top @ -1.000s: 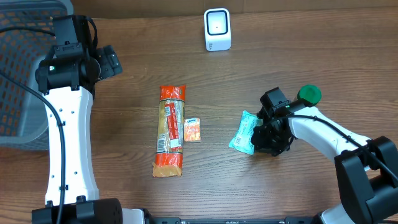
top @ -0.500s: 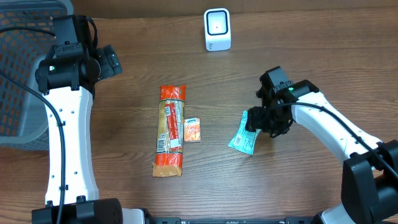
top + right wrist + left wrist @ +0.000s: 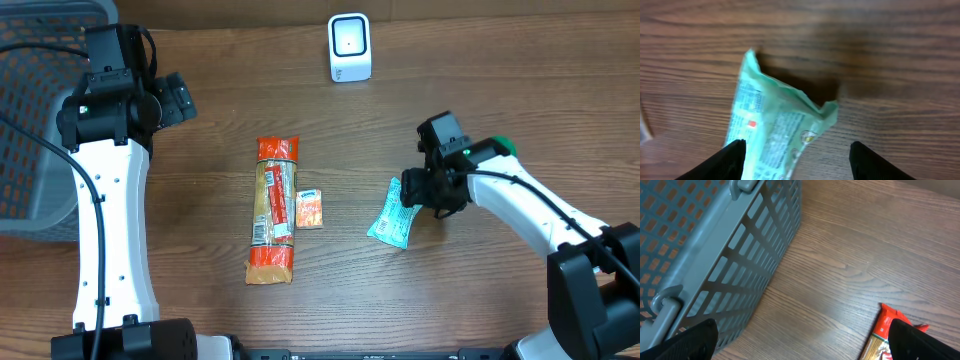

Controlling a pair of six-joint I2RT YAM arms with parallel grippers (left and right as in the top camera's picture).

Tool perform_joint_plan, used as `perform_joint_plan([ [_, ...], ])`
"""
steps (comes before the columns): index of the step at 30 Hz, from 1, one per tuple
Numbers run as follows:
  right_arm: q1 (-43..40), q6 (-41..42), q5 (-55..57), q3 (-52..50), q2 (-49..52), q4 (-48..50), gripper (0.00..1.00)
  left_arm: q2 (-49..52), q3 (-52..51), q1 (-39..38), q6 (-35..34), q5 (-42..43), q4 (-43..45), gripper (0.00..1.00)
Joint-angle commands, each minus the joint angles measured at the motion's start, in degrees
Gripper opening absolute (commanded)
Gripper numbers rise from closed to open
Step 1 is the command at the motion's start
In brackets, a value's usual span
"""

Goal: Scan the item barcode

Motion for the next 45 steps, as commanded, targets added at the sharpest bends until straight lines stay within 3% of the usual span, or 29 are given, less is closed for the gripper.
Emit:
perform_joint_plan([
  [1, -0.4, 0.3, 1.0, -3.4, -0.4, 3.5, 0.67, -0.8, 1.1, 0.0, 0.5, -0.8, 0.0, 1.00],
  [8, -0.4, 0.3, 1.3, -9.1, -0.4, 11.8, 0.54, -0.8, 1.1, 0.0, 0.5, -0.8, 0.0, 1.00],
  [11, -0.4, 0.3, 2.5, -9.3, -0.4, 11.7, 0.39, -0.8, 1.1, 0.0, 0.5, -0.8, 0.0, 1.00],
  [23, -0.4, 0.3, 2.4, -13.9, -0.4, 15.8, 0.38, -0.8, 1.1, 0.0, 0.5, -0.8, 0.0, 1.00],
  [25, -0.4, 0.3, 2.4, -14.7, -0.4, 16.4, 0.27, -0.8, 1.1, 0.0, 0.5, -0.8, 0.0, 1.00],
  [26, -0.4, 0.3, 2.4, -14.7, -0.5, 16.3, 0.07, -0.8, 1.1, 0.0, 0.5, -0.8, 0.0, 1.00],
  [27, -0.4, 0.3, 2.2, -14.6, -0.5, 16.2, 0.04, -0.8, 1.1, 0.0, 0.5, -0.8, 0.0, 1.00],
  [39, -0.4, -4.9, 2.0, -1.0, -9.6, 4.8, 0.04, -0.8, 1.1, 0.0, 0.5, -0.8, 0.0, 1.00],
  [45, -0.4, -4.4, 1.8, -0.1, -16.3, 3.6, 0.04, -0.8, 1.1, 0.0, 0.5, -0.8, 0.0, 1.00],
])
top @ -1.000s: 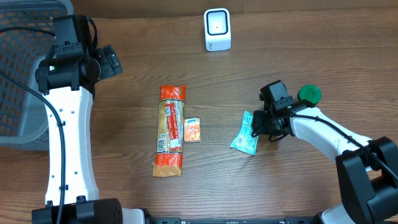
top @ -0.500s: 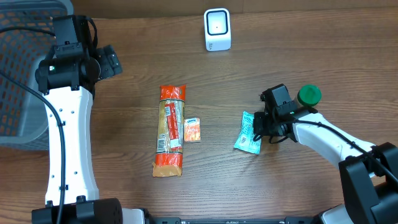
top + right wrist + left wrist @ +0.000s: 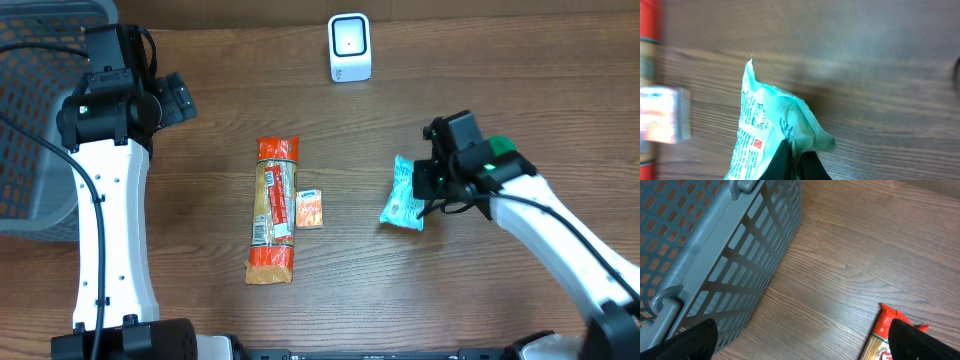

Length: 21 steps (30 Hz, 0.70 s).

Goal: Scan the item barcode
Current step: 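Lift the green wipe pack and carry it toward the white scanner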

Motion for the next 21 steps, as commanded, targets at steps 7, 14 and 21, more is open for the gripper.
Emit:
perform_joint_plan([
  [7, -0.4, -0.7, -5.0, 1.5, -6.5, -1.1, 0.04, -0.8, 1.1, 0.0, 0.5, -0.8, 0.0, 1.00],
  [14, -0.4, -2.2, -5.4, 1.6, -6.5, -1.4, 0.04, -0.8, 1.1, 0.0, 0.5, -0.8, 0.0, 1.00],
  [21, -0.4, -2.2, -5.3, 6.7, -6.5, -3.3, 0.03, -0.8, 1.1, 0.0, 0.5, -0.8, 0.0, 1.00],
])
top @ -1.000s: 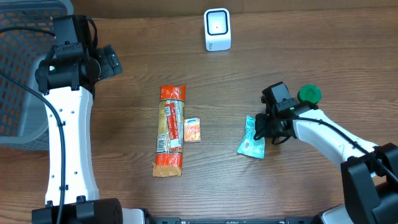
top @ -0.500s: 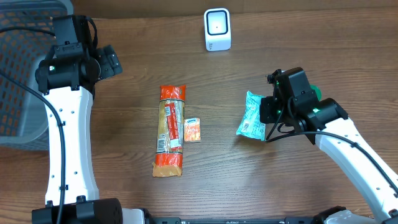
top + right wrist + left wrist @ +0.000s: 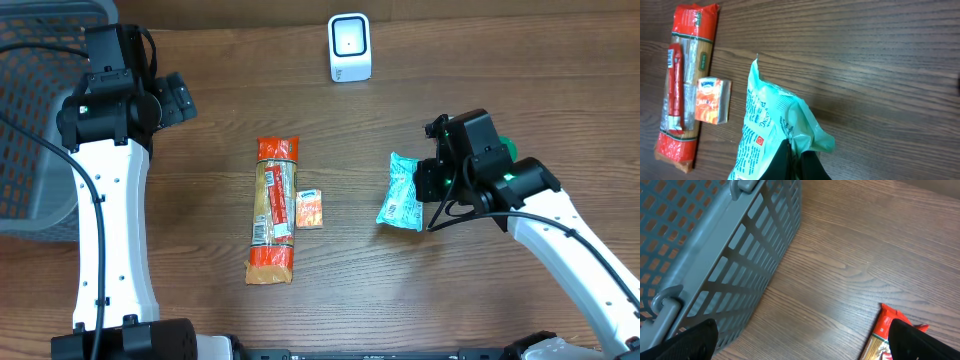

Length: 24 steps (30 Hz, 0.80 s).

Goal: Scan the item barcode
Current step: 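Lift the green wipe pack and carry it toward the white scanner, then hold the green wipe pack in front of the scanner with the right gripper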

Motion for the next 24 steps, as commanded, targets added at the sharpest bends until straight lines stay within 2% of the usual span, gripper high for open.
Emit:
perform_joint_plan([
  [1, -0.4, -0.5, -0.4, 7.2, -0.7, -1.2, 0.03, -0.8, 1.1, 0.0, 0.5, -0.8, 0.0, 1.00],
  [7, -0.4, -5.2, 0.1, 24.0, 2.9, -11.7, 0.03, -0.8, 1.1, 0.0, 0.5, -0.8, 0.0, 1.00],
  [11, -0.4, -8.0, 3.2, 41.0, 10.7, -21.2, 0.03, -0.8, 1.1, 0.0, 0.5, -0.8, 0.0, 1.00],
  [14, -0.4, -8.0, 5.9, 51.0, 16.7, -23.8, 0.03, -0.8, 1.1, 0.0, 0.5, -0.8, 0.0, 1.00],
  [16, -0.4, -8.0, 7.8, 55.3, 21.3, -19.6, 0.03, -0.8, 1.1, 0.0, 0.5, -0.8, 0.0, 1.00],
  [24, 0.1, -13.6, 17.8, 54.6, 26.5, -6.0, 0.04, -0.8, 1.1, 0.0, 0.5, -0.8, 0.0, 1.00],
])
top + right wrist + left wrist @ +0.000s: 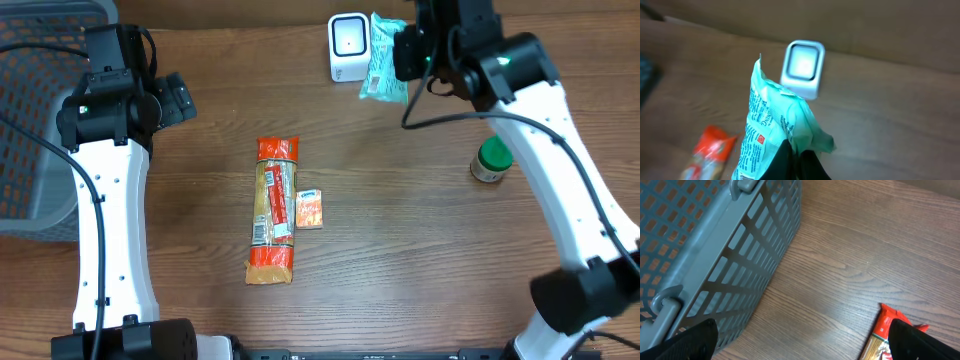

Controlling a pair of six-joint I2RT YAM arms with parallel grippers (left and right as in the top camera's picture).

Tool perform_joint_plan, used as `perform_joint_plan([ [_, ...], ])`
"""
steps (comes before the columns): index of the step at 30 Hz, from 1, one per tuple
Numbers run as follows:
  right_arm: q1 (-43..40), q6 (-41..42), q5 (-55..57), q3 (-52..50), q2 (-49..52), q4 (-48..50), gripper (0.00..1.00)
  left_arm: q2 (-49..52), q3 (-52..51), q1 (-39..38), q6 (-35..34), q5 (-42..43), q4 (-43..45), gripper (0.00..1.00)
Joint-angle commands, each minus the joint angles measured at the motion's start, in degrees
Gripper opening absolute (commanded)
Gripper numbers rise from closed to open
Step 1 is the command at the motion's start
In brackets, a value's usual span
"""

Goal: Scan the item barcode
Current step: 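Hold the green wipe pack in front of the scanner with the right gripper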

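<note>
My right gripper (795, 162) is shut on a mint-green packet (775, 127), held in the air just right of the white scanner (349, 47) at the back of the table. From above the packet (384, 55) hangs beside the scanner. In the right wrist view the scanner (802, 69) lies beyond the packet, its window lit. My left gripper (800, 337) is open high over the table's left side, with nothing between its fingers.
A grey mesh basket (705, 240) stands at the far left. A long red and yellow pack (274, 208) and a small orange box (309, 209) lie mid-table. A green-lidded jar (491, 160) stands at the right.
My right gripper has carried the green packet from low over the table's right middle up to the back, beside the scanner. A green-lidded jar now shows where the arm was. The left arm has not moved.
The right gripper stood open over the green packet lying on the table. Then it was shut on the packet's edge. Then the packet was lifted clear of the table, and now it hangs next to the scanner. The left arm stayed still throughout.
</note>
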Motion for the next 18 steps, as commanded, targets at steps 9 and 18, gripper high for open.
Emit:
perform_joint_plan([
  [9, 4.8, -9.3, 25.0, 0.7, 5.6, 17.2, 0.04, -0.8, 1.1, 0.0, 0.5, -0.8, 0.0, 1.00],
  [18, 11.5, -24.9, 42.4, 0.6, 13.8, 34.9, 0.04, -0.8, 1.1, 0.0, 0.5, -0.8, 0.0, 1.00],
])
